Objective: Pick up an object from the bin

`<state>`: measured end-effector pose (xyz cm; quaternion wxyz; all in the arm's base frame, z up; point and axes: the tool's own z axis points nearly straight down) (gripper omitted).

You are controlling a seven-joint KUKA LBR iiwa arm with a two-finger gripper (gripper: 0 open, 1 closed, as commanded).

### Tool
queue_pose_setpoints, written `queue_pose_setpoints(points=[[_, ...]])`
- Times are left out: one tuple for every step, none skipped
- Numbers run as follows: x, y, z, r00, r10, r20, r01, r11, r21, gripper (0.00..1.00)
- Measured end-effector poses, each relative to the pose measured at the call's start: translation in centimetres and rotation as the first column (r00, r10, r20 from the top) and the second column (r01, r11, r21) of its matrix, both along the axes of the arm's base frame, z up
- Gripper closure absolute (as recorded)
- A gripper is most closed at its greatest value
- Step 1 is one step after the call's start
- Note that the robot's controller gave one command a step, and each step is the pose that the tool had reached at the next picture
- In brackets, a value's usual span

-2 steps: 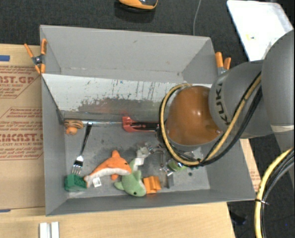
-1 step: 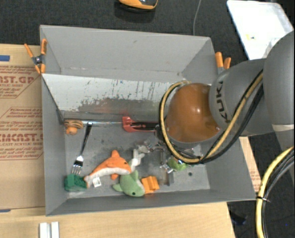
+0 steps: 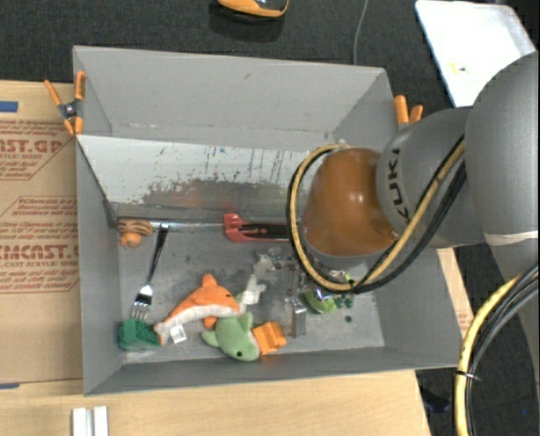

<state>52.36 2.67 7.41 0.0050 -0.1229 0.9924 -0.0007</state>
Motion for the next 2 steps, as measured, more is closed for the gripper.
queue_pose_setpoints(points=[[0.76, -0.10, 0.24, 0.996, 0.085, -0.001, -0.085, 0.996, -0.001, 0.00], [1.28, -0.01, -0.07, 0.984, 0.181, 0.001, -0.181, 0.984, -0.001, 0.00]])
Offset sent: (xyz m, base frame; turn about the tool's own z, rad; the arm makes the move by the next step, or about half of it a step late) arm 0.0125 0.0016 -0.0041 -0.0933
